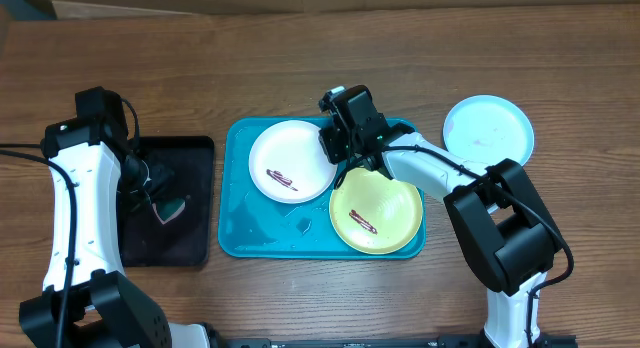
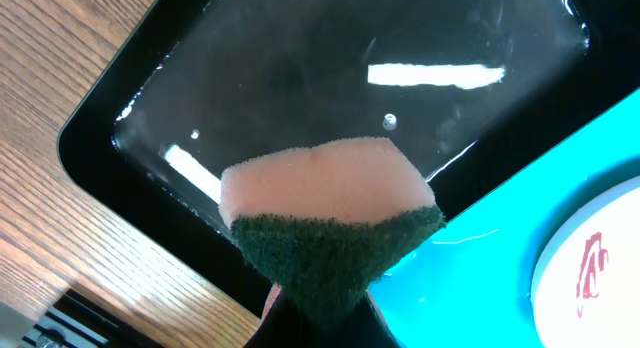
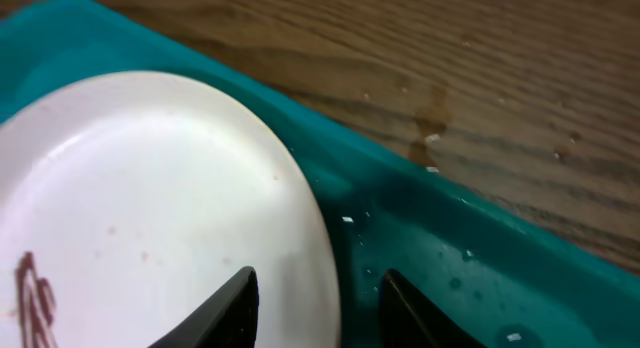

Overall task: Clean dirty plates on tray and stack at the side
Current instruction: 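Pull the white plate toward the tray's left side with the right gripper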

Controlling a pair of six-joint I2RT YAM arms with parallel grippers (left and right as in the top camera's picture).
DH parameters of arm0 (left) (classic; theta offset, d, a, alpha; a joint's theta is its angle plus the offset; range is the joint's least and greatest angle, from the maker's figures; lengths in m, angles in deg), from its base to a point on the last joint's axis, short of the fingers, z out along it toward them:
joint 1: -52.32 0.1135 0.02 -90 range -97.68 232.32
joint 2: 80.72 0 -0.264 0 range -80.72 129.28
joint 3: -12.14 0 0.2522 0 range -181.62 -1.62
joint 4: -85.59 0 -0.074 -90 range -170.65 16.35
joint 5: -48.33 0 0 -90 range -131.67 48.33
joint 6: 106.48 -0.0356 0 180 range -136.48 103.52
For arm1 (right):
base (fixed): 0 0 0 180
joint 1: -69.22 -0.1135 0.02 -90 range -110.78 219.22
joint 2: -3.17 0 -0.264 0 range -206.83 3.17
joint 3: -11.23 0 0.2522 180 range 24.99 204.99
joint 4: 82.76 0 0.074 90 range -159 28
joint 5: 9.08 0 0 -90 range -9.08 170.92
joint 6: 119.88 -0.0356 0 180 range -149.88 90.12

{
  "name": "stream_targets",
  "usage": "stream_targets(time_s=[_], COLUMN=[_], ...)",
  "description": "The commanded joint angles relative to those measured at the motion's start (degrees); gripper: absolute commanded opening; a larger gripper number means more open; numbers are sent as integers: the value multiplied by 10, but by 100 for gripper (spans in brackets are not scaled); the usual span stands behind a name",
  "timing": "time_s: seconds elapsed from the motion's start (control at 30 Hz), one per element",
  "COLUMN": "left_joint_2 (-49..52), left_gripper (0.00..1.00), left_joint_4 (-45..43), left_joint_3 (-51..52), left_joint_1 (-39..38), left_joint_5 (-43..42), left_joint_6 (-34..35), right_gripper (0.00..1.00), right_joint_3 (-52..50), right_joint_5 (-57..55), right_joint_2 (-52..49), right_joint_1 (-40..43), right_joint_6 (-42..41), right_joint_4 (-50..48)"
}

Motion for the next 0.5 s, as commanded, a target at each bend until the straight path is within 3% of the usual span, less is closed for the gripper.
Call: stream_targets(time_s=[0.0,0.17,0.47], left_joint_2=[-1,-1,-1], left_gripper=[4,5,4], left_joint_4=[-2,-2,-2], left_joint_3=[0,0,0], left_joint_1=[-1,-1,-1], left_joint_5=[-6,-6,-6], left_joint_6=[-11,-11,-11], right_gripper=[41,41,41], right_joint_3=[8,8,8], right_joint_5=[34,21,9], right_joint_2=[-4,-13,-31], right_joint_1=[-7,-8,-8], right_joint_6=[3,3,-1], right_joint_4=[-33,-55,0])
